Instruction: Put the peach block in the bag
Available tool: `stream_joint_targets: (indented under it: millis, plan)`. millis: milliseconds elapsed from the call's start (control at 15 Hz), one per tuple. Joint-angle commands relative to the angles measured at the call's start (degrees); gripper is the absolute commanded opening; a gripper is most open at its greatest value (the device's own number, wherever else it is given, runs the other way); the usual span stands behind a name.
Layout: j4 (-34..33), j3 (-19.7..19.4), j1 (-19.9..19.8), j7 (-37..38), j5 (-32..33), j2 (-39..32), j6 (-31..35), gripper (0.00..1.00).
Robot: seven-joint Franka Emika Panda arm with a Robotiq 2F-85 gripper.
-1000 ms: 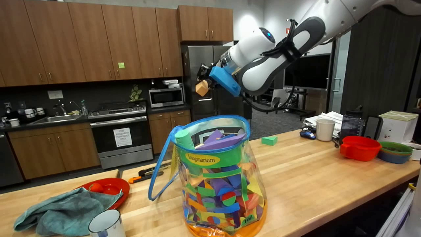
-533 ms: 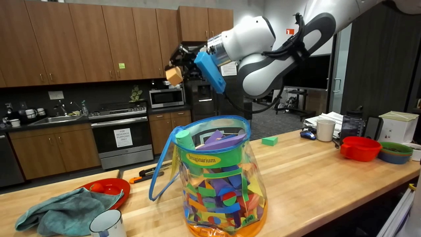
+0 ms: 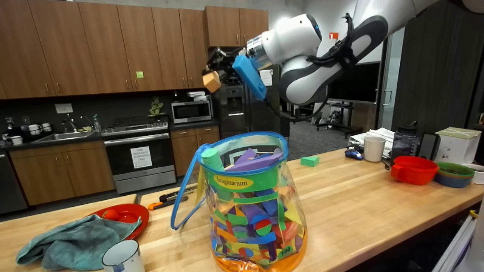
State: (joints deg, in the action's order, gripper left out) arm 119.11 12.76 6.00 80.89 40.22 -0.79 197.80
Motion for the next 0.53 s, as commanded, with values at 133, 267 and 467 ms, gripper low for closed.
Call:
stream_joint_targets:
  millis: [133,267,467]
  plan:
    - [9.77,-3.94,-3.73,1.02,9.64,5.11,-3.38,0.16]
    - [11.62,-4.74,-3.66,1.96,12.72,5.42,-1.83,0.16]
    - [12.85,-5.31,-3.35,3.19,16.62,5.23,0.03,0.16]
